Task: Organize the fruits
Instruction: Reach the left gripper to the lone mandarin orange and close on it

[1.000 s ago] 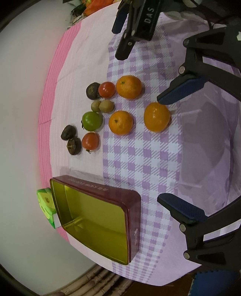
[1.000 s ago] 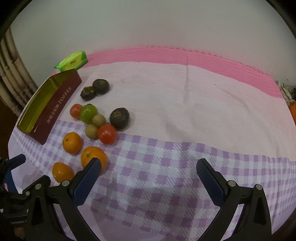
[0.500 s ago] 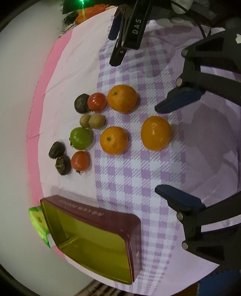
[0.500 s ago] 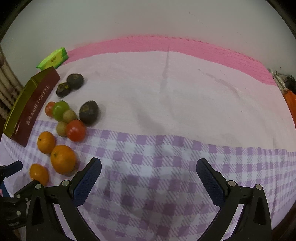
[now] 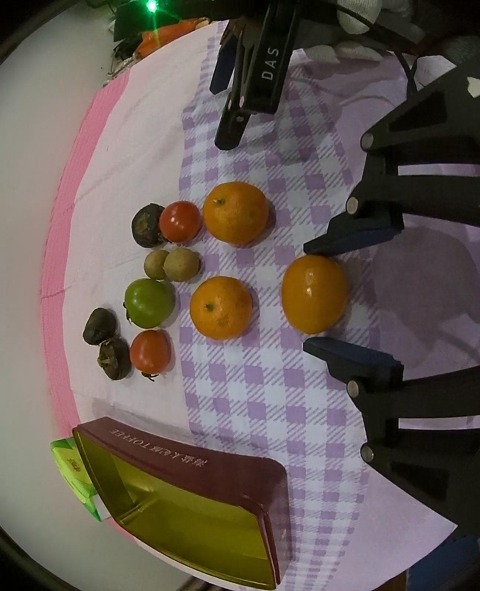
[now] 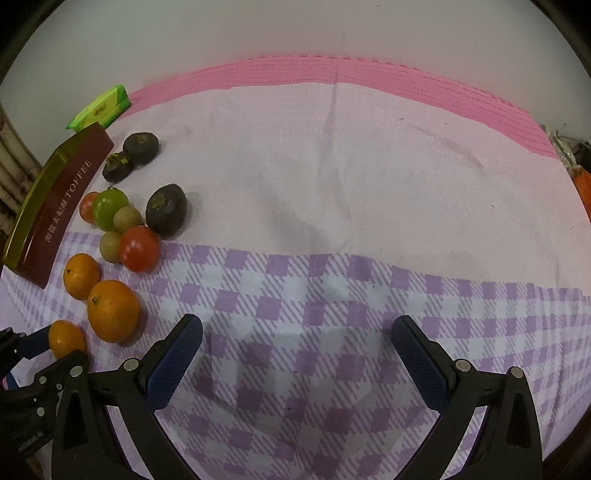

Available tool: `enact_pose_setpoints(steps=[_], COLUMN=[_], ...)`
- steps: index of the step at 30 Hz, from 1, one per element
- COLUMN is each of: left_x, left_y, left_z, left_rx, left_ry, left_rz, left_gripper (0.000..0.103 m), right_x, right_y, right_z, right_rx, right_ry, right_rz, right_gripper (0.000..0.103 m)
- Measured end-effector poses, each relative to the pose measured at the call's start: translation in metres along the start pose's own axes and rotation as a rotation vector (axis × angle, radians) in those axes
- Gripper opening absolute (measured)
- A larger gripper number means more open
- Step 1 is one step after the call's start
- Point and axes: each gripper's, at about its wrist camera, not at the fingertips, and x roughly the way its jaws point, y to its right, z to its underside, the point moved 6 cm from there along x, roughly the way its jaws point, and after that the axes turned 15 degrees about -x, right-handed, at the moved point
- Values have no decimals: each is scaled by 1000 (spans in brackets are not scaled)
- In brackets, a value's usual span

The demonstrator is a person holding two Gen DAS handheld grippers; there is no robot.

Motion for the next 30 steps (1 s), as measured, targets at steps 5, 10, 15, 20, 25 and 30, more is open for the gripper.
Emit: enact_pose_setpoints(steps=[5,10,15,20,25,30], left_x=[2,-3,-12,-22,-44,-63], left_y=[1,-3,-8,-12,-22,-47], left_z=[-1,-1,-4,-14,-40,-70], left_rx=[-3,-20,-24,-22,-30,-51], left_ry=[-1,-1,21,49,121,200], left_rz=[10,26,27,25,18,-30], left_gripper=[38,37,37,37,37,37], right_x=[2,5,7,6,6,6], right_y=[1,-4,-8,-8,-8,-9], right_z=[-1,-1,-1,0,0,0], right_rx=[-15,-40,-63,-65,-66,-67], right_ry=[-3,-11,-17,-15,-13,-12], right_rz=[4,22,40,41,43,44], right_gripper=[102,103,103,103,103,103])
